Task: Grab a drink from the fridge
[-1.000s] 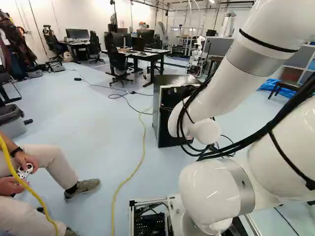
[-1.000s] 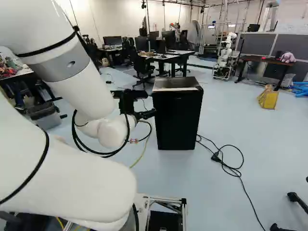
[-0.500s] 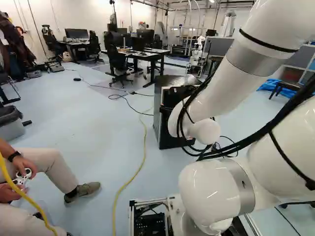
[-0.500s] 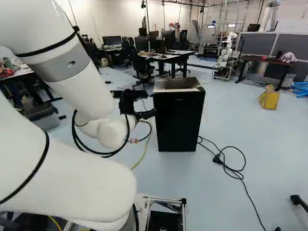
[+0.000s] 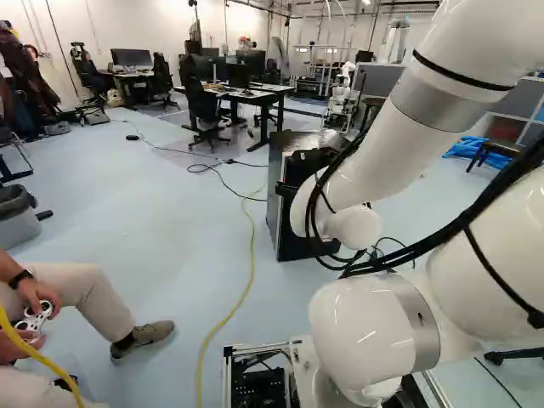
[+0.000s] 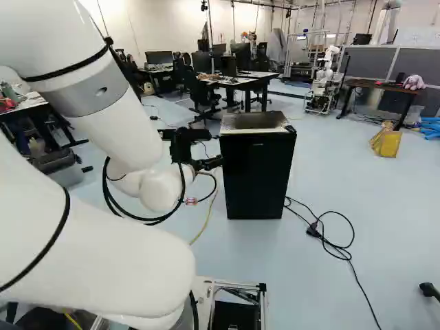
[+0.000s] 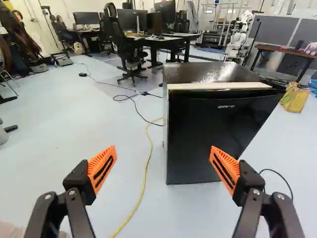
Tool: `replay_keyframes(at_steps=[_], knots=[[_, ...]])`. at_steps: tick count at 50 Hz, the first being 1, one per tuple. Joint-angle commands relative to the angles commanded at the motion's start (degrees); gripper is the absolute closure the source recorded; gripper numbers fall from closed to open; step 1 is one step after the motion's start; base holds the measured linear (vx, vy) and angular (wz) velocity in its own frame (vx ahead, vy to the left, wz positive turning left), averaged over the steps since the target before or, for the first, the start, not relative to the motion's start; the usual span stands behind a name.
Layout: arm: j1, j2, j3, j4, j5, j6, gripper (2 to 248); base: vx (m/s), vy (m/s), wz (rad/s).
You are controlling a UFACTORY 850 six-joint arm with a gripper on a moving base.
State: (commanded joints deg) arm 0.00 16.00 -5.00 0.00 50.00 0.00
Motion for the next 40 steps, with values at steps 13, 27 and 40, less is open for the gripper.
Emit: replay_keyframes(at_steps=[13,27,40], knots=[[0.0,0.0,0.0,0.0,0.0,0.0,3,0.053,0.027,-0.007],[0.0,0.0,0.0,0.0,0.0,0.0,3,0.057,0.029,-0.008],[0.0,0.0,0.0,0.0,0.0,0.0,3,0.051,0.023,-0.006]])
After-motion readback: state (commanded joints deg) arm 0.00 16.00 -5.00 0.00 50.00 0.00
